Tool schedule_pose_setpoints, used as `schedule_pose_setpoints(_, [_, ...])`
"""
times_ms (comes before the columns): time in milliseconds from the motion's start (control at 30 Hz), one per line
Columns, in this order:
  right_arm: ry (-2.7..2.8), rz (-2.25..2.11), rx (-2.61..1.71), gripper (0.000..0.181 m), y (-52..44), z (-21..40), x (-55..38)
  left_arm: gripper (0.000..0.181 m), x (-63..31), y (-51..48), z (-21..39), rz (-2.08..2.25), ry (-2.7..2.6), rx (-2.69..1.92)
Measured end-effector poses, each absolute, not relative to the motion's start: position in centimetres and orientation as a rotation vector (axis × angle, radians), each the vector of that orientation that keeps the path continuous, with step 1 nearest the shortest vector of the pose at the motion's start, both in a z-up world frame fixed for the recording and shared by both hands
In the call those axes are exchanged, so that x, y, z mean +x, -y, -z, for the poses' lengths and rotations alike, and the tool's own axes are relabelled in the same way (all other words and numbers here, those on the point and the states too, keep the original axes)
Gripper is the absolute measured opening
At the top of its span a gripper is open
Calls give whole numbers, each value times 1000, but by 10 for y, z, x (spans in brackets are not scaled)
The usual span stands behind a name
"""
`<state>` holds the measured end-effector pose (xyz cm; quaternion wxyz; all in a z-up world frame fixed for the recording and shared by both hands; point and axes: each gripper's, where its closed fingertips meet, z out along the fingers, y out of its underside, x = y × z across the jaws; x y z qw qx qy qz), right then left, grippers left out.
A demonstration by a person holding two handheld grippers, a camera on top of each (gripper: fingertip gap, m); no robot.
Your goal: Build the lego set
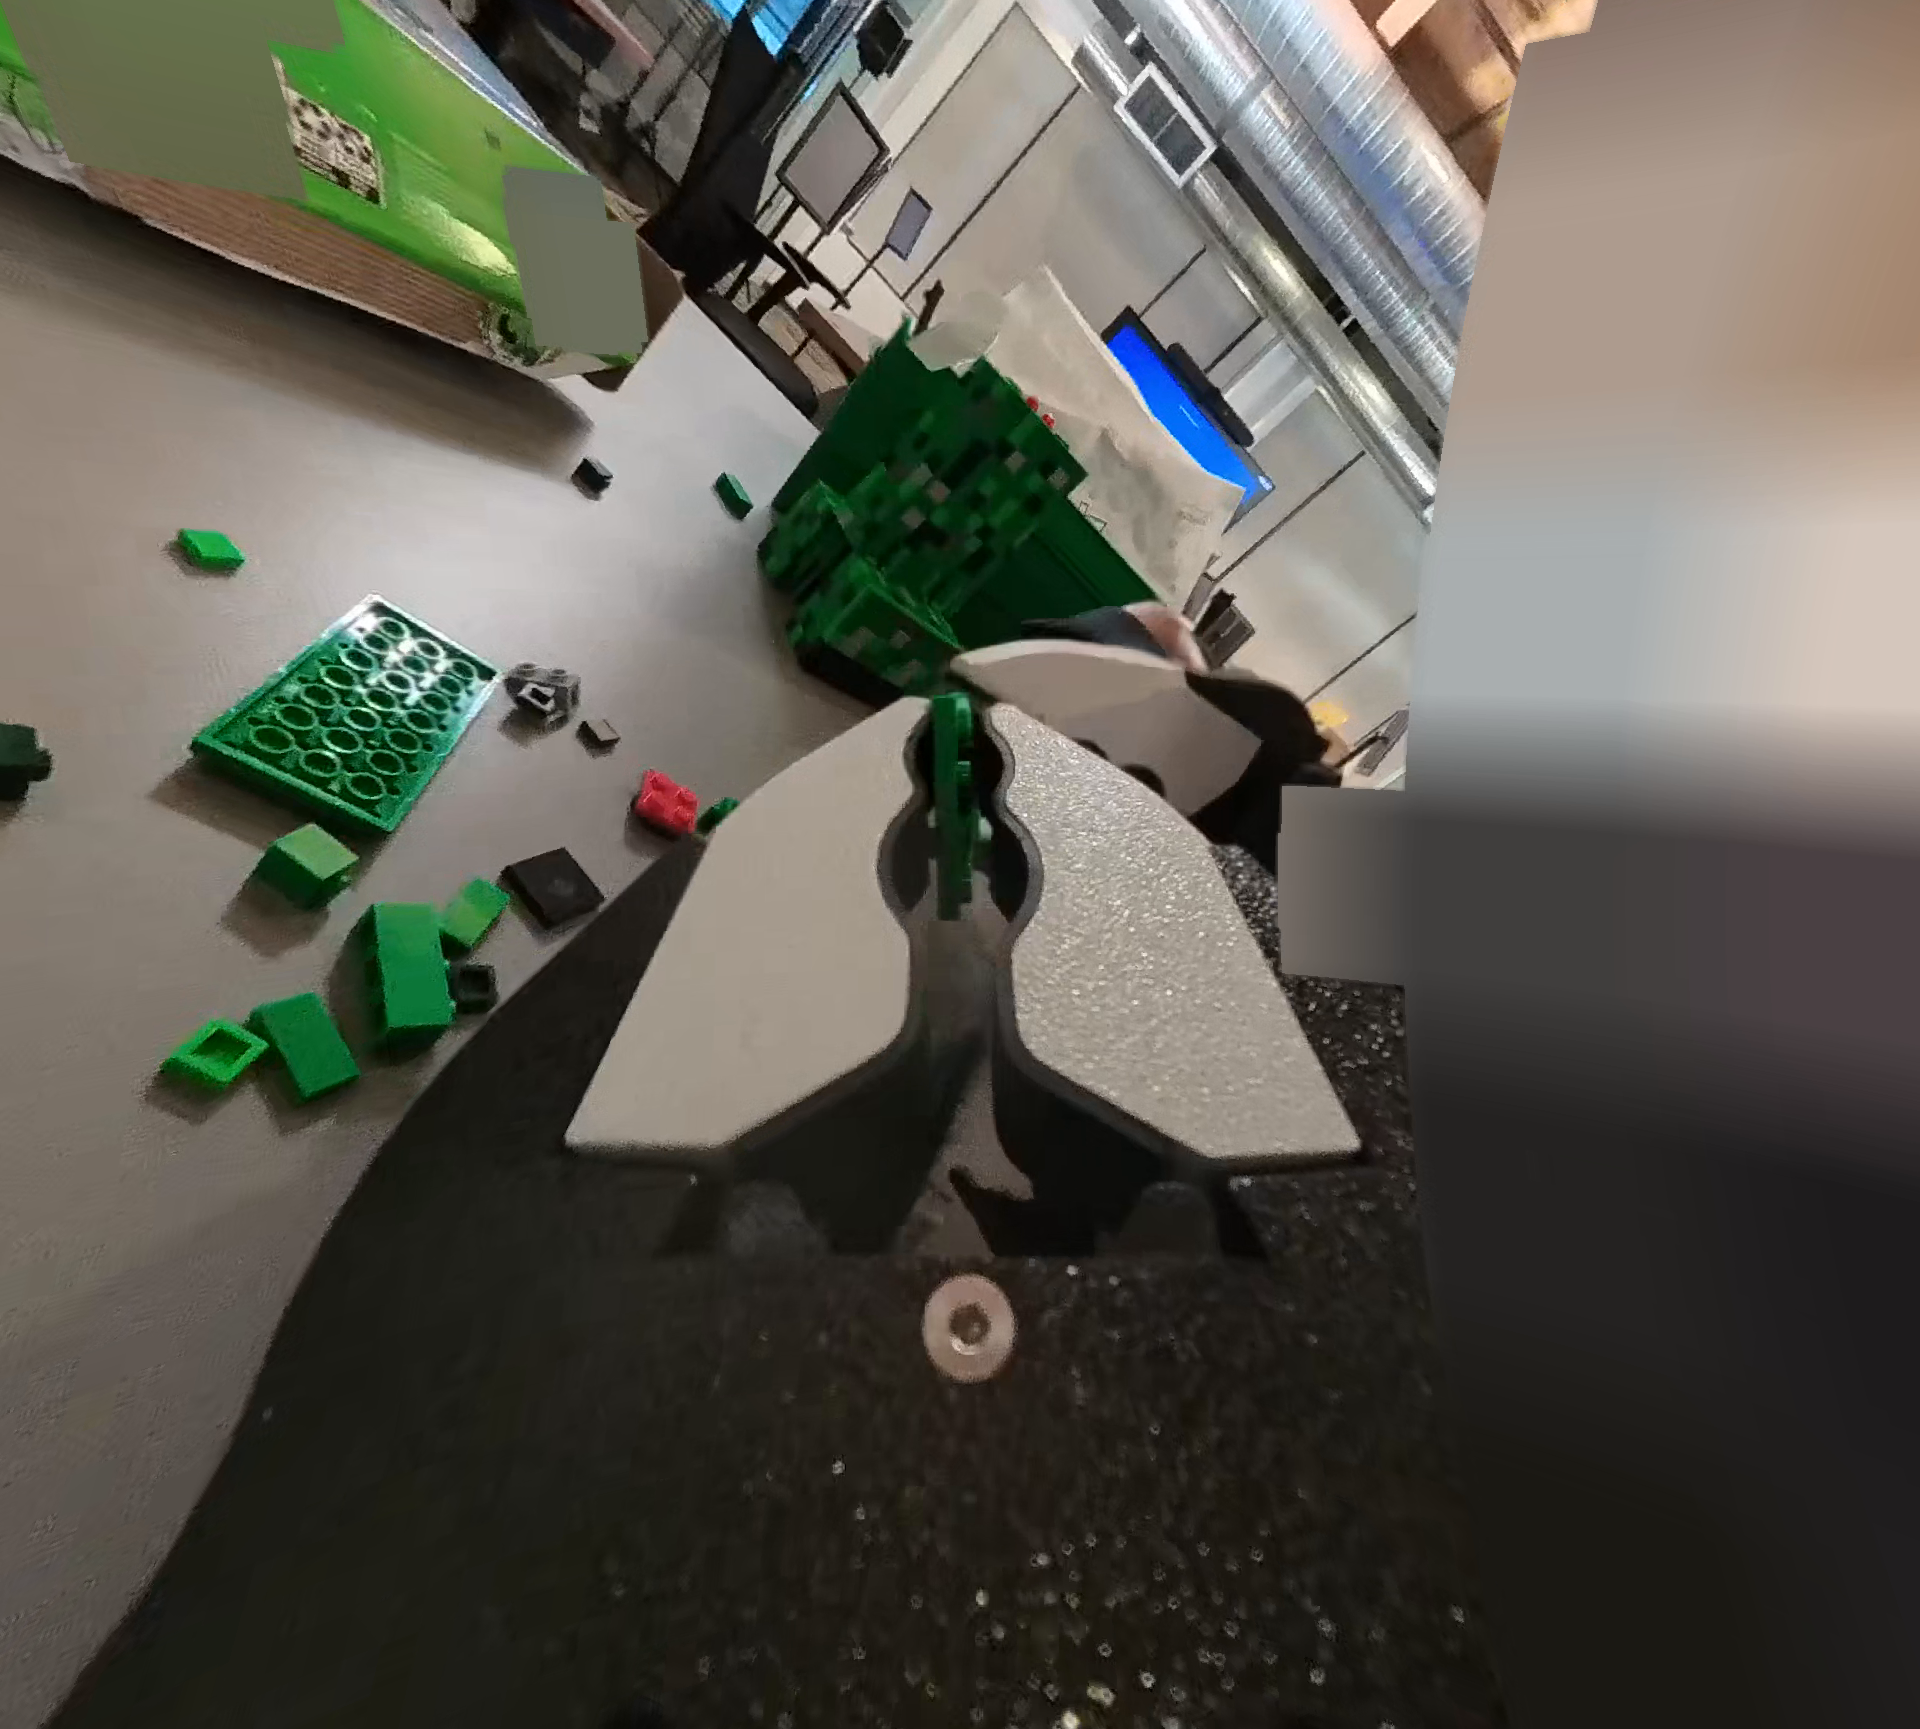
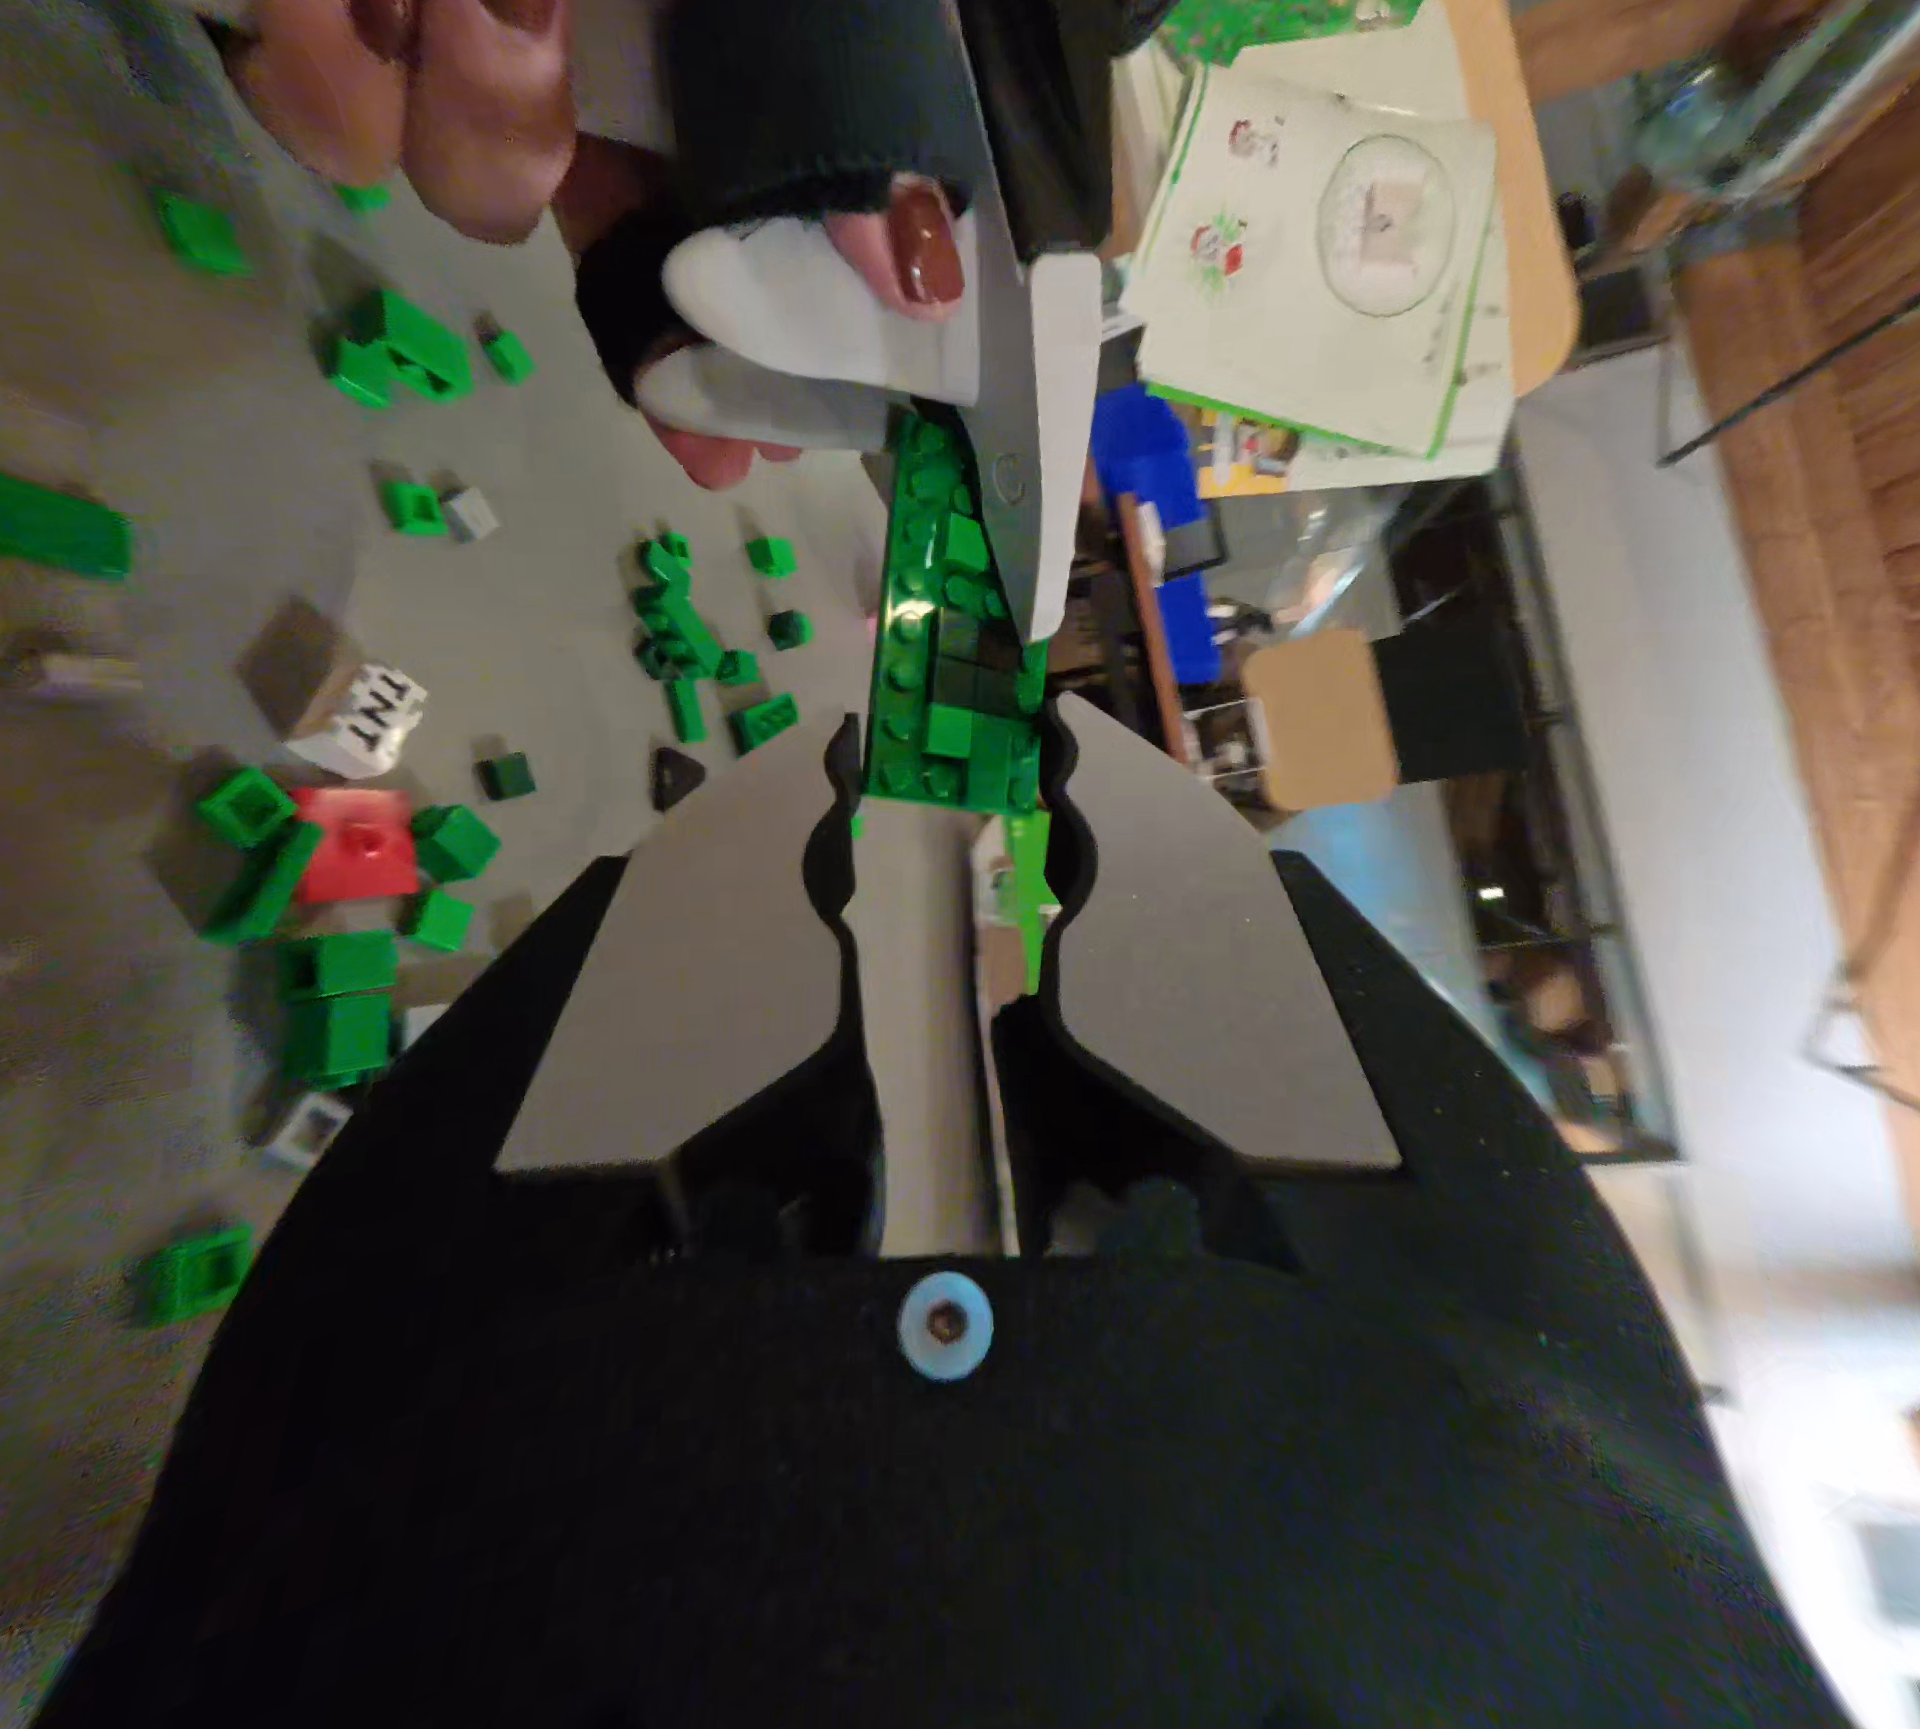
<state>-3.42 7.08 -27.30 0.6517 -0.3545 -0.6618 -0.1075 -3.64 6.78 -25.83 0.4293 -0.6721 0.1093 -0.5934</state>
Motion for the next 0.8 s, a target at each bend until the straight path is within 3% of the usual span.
schedule_pose_setpoints(133, [1504,71,-1014,59,-79,279,-29,5,-39,-65,251,1368,-369,-1656])
schedule_pose_setpoints(367, [1508,18,-1089,73,-88,277,-17,5,-33,-59,264,1184,-543,-1802])
schedule_pose_setpoints(500, [1601,101,-934,60,-73,283,-23,5,-31,-54,270,1220,-534,-1896])
schedule_pose_setpoints(800, [1811,-543,-1191,37,-27,308,-26,6,-22,-25,276,1025,-1030,-1810])
